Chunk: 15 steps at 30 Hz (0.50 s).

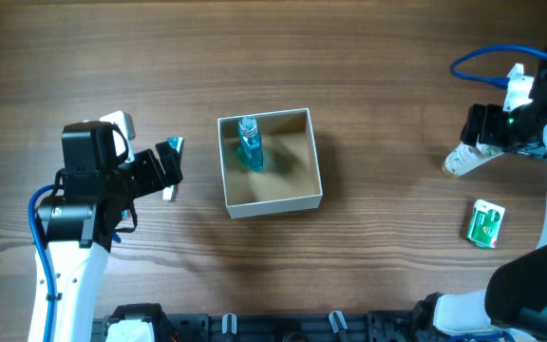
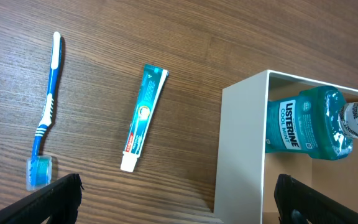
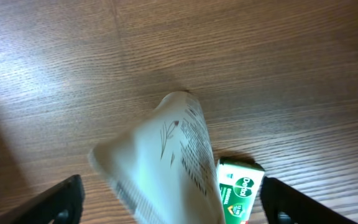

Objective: Pack container
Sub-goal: 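Grasp the white Pantene tube with the right gripper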

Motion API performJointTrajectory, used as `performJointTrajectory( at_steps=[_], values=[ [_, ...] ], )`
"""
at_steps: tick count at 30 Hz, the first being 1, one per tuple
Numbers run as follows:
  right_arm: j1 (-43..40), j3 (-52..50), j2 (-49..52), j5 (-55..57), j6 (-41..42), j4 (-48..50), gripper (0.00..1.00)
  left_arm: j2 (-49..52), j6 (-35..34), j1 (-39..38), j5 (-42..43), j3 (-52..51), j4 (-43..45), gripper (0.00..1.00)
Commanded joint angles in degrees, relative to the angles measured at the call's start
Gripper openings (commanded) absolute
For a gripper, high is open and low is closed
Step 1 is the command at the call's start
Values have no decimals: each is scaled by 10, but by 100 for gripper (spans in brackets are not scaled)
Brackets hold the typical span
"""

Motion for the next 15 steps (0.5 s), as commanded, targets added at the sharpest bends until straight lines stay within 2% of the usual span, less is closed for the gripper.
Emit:
performJointTrajectory(
  at_steps=[1,3,5,6,7,12,15],
  values=[
    [-2,-3,17,-12,-2,5,82,1,-3,-3,21,9,2,100],
    [-2,-3,22,-12,-3,6,75,1,-3,-3,22,9,2,100],
    [-2,-3,25,-12,-2,6,63,1,-3,-3,22,9,2,100],
    [-2,-3,25,-11,-2,6,56,1,-3,-3,22,9,2,100],
    [-2,-3,25,-11,-2,7,40,1,-3,-3,21,9,2,100],
    [-2,-3,25,-11,-1,11,23,1,-3,-3,22,9,2,100],
    [-2,-3,25,-11,0,13,17,1,-3,-3,22,9,2,100]
  ],
)
